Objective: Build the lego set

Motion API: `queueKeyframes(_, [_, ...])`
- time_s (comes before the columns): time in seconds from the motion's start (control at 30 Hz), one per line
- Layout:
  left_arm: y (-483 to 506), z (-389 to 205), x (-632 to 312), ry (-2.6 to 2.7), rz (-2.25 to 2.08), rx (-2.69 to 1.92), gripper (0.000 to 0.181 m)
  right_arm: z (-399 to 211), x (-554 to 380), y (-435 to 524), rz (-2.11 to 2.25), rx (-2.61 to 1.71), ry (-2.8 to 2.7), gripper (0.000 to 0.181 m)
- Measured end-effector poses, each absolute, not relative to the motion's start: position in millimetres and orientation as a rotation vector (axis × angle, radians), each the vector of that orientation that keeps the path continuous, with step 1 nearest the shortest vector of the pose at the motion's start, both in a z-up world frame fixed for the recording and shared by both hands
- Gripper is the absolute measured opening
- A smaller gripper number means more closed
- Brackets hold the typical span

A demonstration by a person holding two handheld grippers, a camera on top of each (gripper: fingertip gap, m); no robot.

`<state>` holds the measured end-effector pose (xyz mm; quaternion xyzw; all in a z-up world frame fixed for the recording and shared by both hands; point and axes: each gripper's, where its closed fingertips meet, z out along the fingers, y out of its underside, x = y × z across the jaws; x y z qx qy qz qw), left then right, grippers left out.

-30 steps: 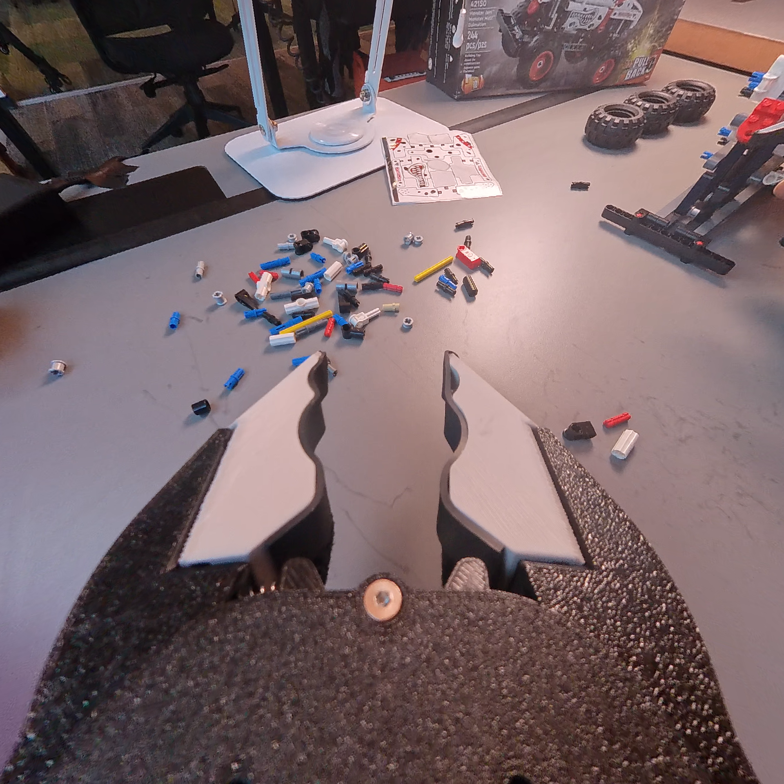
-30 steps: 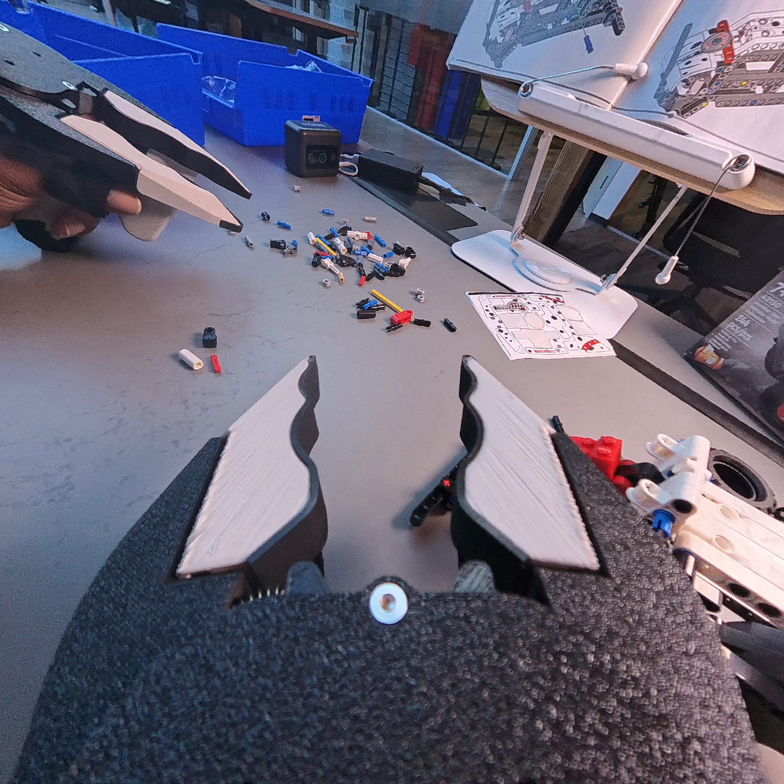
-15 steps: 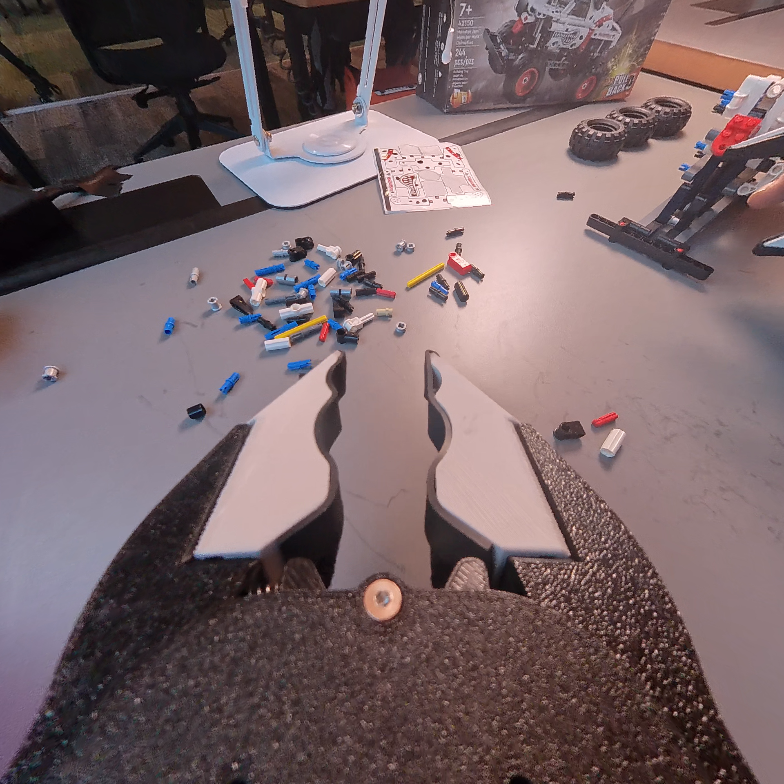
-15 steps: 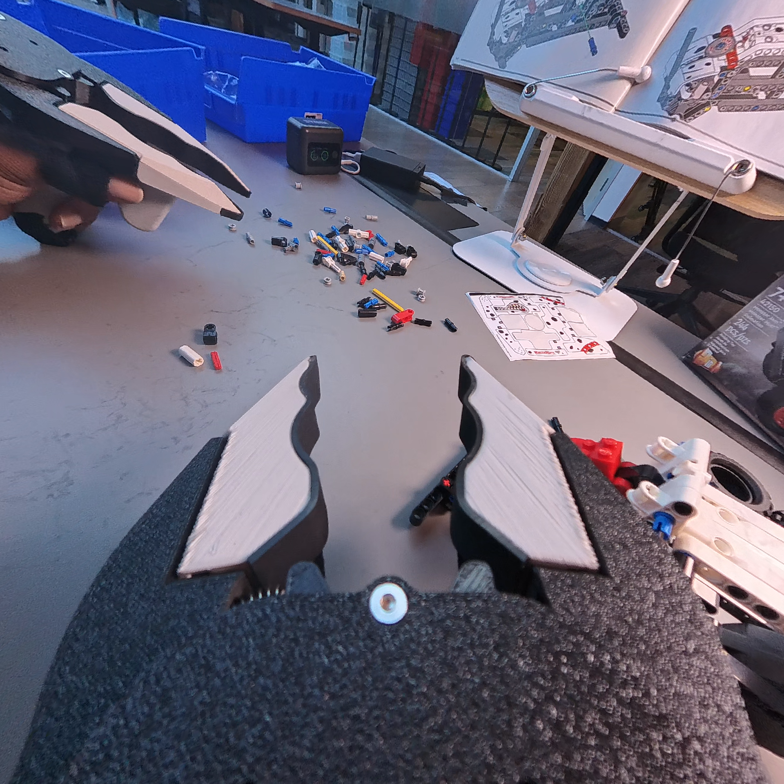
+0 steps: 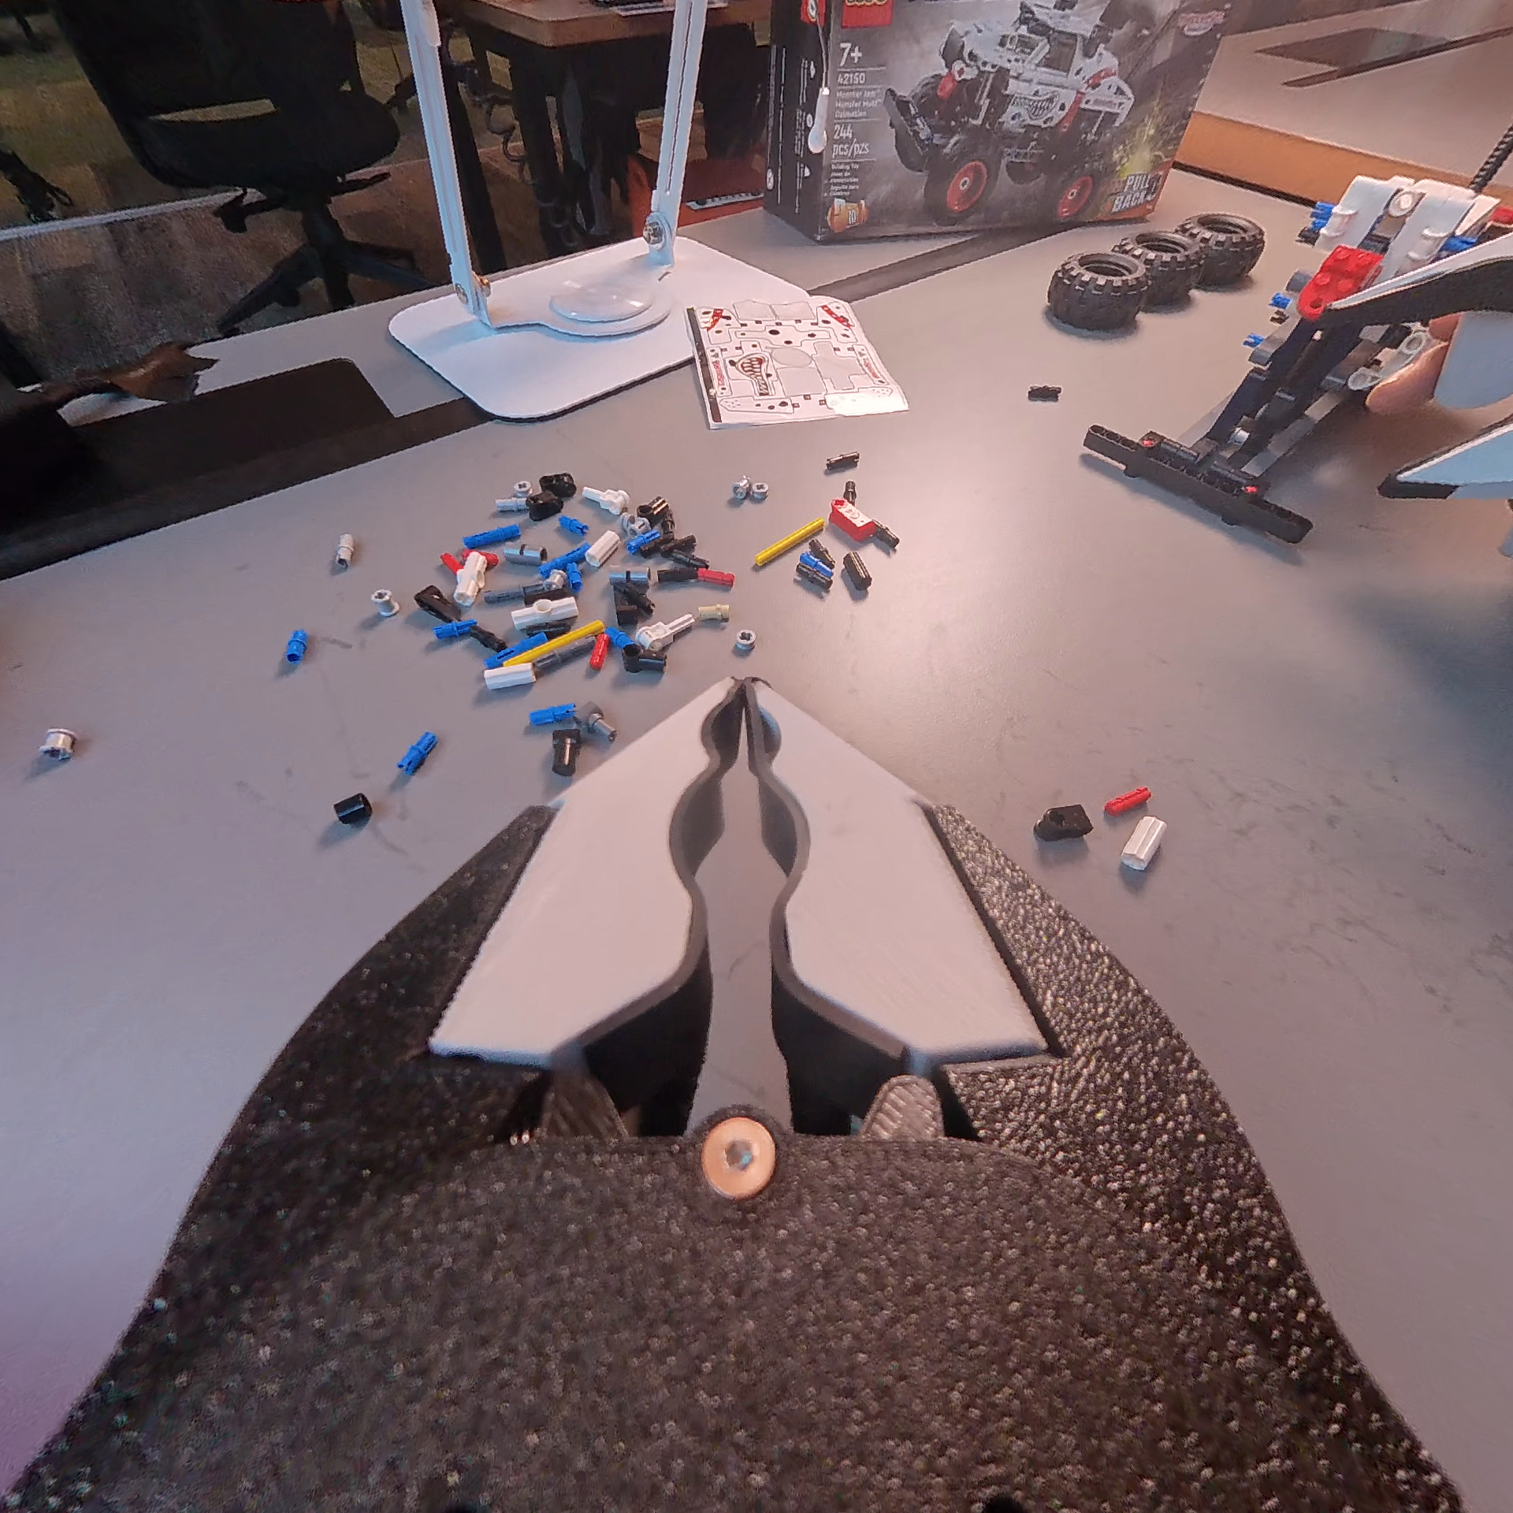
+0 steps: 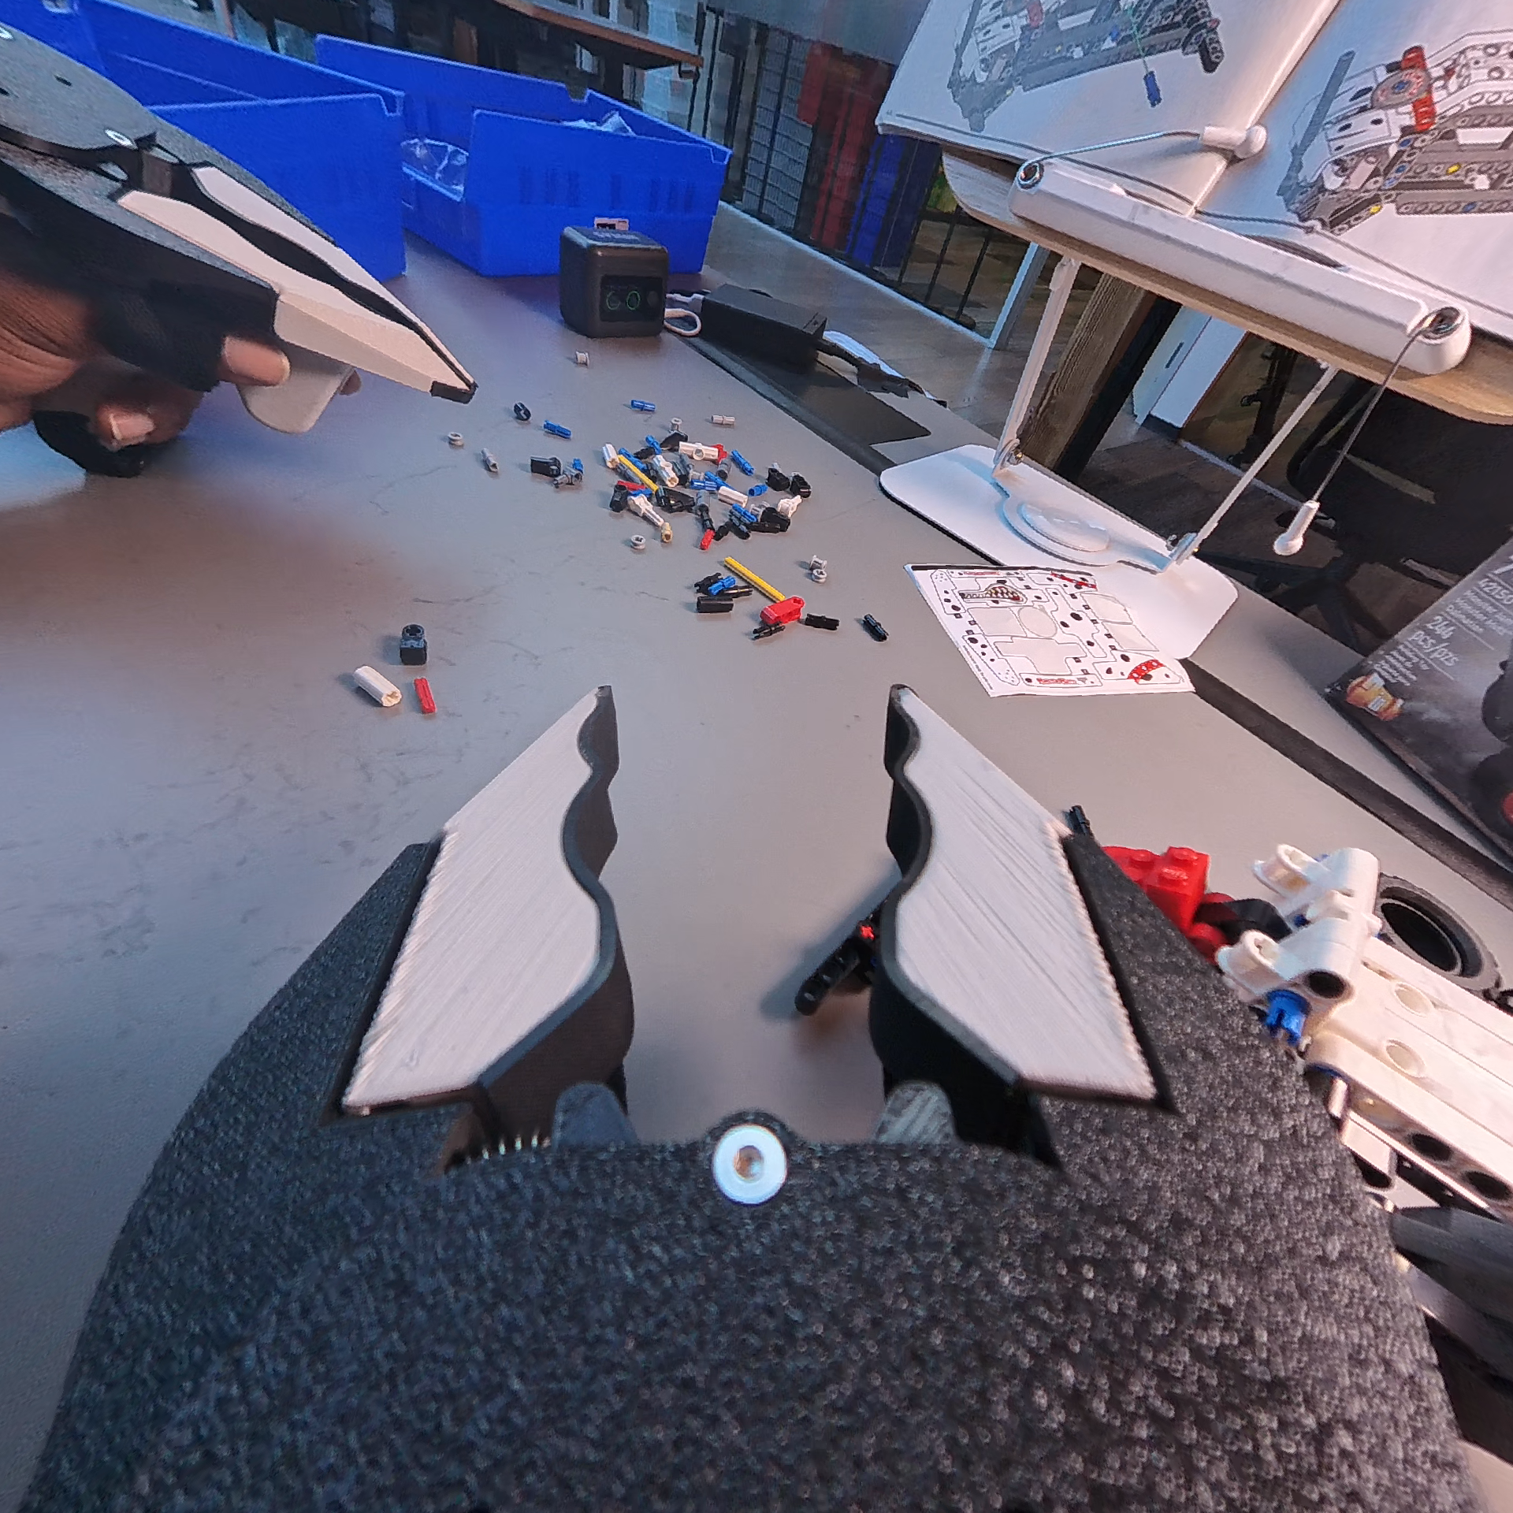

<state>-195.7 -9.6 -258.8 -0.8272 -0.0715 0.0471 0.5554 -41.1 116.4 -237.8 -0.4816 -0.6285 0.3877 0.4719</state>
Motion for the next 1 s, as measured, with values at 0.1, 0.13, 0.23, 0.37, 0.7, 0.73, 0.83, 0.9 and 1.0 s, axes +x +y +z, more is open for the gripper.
queueKeyframes(0.1, [-9.7, -258.5, -194.4, -0.162, 0.104, -1.952, 0.0, -237.7, -41.3, 115.9, 0.95, -1.177, -1.54, 0.066])
queueKeyframes(0.13, [-9.7, -258.5, -194.0, -0.161, 0.102, -1.952, 0.0, -237.7, -41.3, 115.8, 0.95, -1.176, -1.54, 0.066])
queueKeyframes(0.23, [-9.7, -258.4, -193.0, -0.154, 0.098, -1.951, 0.0, -238.1, -41.4, 115.4, 0.951, -1.176, -1.543, 0.066])
queueKeyframes(0.37, [-9.8, -258.4, -193.8, -0.159, 0.103, -1.952, 0.0, -238.2, -41.3, 115.3, 0.948, -1.174, -1.544, 0.066])
queueKeyframes(0.7, [-22.0, -277.0, -231.8, -0.326, 0.198, -2.062, 0.025, -237.6, -41.0, 114.2, 0.947, -1.171, -1.547, 0.066])
queueKeyframes(0.73, [-22.5, -280.2, -236.4, -0.345, 0.199, -2.079, 0.028, -238.1, -41.2, 113.8, 0.948, -1.172, -1.549, 0.066])
queueKeyframes(0.83, [-19.0, -288.5, -241.8, -0.362, 0.174, -2.134, 0.034, -238.4, -41.4, 113.3, 0.946, -1.17, -1.551, 0.066])
queueKeyframes(0.9, [-16.3, -297.4, -244.4, -0.354, 0.175, -2.196, 0.035, -238.7, -41.2, 113.7, 0.944, -1.171, -1.552, 0.066])
queueKeyframes(1.0, [-10.1, -305.7, -246.7, -0.345, 0.161, -2.247, 0.033, -238.7, -41.1, 113.9, 0.947, -1.172, -1.551, 0.065])
